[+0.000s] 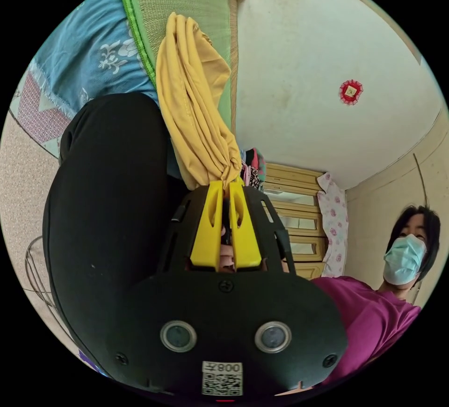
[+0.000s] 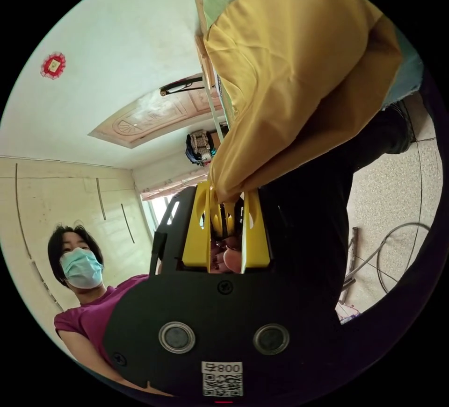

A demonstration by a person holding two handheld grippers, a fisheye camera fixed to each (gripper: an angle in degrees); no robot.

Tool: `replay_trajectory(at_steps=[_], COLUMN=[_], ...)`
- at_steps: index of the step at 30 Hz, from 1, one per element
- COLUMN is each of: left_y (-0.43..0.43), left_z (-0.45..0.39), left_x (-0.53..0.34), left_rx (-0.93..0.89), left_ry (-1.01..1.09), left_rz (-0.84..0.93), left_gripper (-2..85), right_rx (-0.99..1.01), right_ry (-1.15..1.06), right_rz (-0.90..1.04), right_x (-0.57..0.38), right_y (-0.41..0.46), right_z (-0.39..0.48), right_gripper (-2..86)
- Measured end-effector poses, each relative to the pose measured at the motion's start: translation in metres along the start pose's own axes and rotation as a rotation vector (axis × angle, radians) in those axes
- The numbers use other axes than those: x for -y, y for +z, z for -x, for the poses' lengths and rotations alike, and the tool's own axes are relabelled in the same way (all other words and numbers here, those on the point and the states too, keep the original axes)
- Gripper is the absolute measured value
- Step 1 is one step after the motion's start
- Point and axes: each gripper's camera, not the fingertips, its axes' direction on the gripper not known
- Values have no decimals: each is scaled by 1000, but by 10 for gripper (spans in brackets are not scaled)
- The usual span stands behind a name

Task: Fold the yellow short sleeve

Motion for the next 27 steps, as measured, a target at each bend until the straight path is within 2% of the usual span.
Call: replay_trajectory(at_steps=[12, 20, 27], left_y=[-7, -60, -67], left_z=[-1, 26, 71], left_x=[-3, 38, 88], left_rx=[48, 79, -35], left_ry=[60, 49, -62], left_rz=[68, -87, -183], left_gripper=[36, 92, 130], right_rx=[12, -13, -39], right_ry=[10, 11, -14], right_rz=[8, 39, 61], right_x=[-5, -6, -7], right_y=[22, 37, 49], right_z=[-31, -41, -42], right_gripper=[30, 10, 6])
